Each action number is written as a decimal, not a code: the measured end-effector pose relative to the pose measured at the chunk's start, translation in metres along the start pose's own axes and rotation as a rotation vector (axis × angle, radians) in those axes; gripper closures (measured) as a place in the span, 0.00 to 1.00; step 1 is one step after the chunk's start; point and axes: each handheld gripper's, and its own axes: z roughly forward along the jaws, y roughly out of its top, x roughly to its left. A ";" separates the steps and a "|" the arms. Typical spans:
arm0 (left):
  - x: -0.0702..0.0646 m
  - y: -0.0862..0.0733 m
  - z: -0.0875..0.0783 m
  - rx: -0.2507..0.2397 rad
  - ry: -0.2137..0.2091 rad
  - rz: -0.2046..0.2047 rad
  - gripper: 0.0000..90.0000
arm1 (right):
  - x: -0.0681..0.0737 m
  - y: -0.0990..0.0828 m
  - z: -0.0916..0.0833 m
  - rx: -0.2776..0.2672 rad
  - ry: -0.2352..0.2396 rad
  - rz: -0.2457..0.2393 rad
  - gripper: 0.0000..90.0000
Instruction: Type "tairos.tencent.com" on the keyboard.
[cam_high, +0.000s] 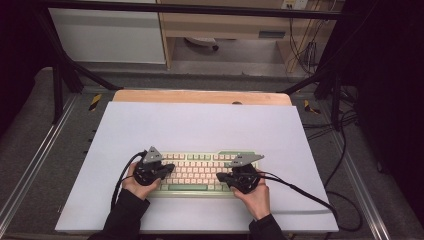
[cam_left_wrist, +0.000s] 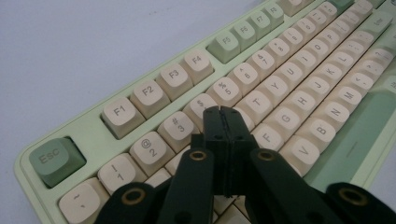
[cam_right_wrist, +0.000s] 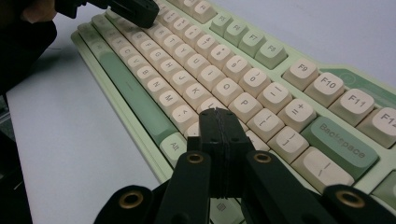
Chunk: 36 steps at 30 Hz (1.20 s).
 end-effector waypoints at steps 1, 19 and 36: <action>0.000 0.000 0.000 0.002 0.000 -0.002 1.00 | 0.000 0.000 0.000 0.000 0.000 0.000 1.00; -0.003 0.002 -0.009 -0.019 -0.011 0.005 1.00 | 0.001 0.001 0.001 -0.018 0.014 0.006 1.00; -0.001 -0.004 -0.021 -0.028 -0.013 0.000 1.00 | 0.011 0.007 0.010 -0.017 0.035 0.000 1.00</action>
